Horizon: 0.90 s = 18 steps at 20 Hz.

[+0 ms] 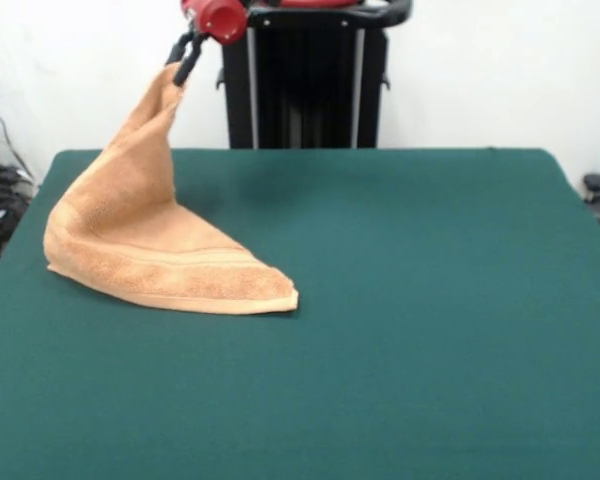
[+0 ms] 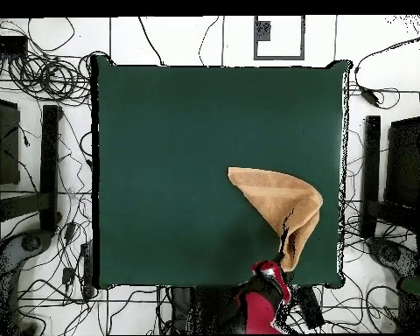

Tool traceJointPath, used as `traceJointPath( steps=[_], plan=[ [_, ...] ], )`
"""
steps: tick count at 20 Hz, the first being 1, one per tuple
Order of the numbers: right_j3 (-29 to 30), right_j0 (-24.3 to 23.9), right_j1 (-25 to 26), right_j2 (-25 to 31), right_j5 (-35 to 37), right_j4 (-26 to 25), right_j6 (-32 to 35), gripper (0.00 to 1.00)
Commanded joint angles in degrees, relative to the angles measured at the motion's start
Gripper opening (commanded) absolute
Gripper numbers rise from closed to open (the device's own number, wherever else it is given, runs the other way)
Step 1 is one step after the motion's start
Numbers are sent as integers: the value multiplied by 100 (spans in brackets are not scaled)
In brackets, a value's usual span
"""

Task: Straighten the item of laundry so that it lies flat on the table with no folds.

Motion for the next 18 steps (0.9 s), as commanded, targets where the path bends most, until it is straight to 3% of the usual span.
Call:
traceJointPath(
  steps=[1, 6, 11, 14, 18],
  plan=[
    [274, 0, 27, 730, -171, -160, 667, 100],
    [331, 22, 49, 709, -133, -9, 729, 100],
    [358, -241, -347, 846, 230, -380, 571, 100],
    [424, -377, -906, 914, 854, -604, 380, 100],
    [555, -768, -2131, 1401, 2371, -794, 121, 100]
  ],
)
